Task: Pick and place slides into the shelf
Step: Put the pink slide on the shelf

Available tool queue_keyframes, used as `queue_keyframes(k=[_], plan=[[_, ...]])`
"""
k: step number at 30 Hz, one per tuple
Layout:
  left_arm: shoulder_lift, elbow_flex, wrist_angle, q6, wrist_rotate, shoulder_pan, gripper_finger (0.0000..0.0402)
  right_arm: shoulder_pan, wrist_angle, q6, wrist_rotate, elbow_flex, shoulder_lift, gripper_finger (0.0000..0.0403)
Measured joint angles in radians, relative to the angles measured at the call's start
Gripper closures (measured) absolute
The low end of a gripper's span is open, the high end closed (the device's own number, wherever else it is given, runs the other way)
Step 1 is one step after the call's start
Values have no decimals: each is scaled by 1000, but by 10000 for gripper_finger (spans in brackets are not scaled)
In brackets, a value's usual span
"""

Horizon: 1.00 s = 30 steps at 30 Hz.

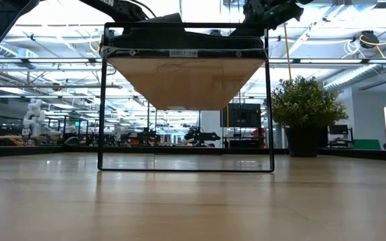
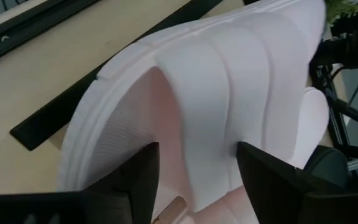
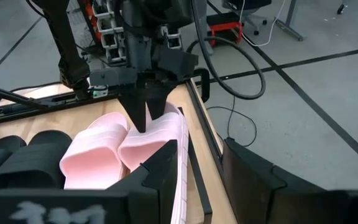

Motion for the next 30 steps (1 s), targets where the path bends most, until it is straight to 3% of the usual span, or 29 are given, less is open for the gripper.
queue_keyframes(k=[3,15,30], plan=[[0,0,22,-12,16,-1,217,0,0,0,0,0,0,287],[-1,-1,47,0,65,7,389,0,0,0,1,0,0,287],[-8,-1,39,-89,141,22,400,0,0,0,4,0,0,287]])
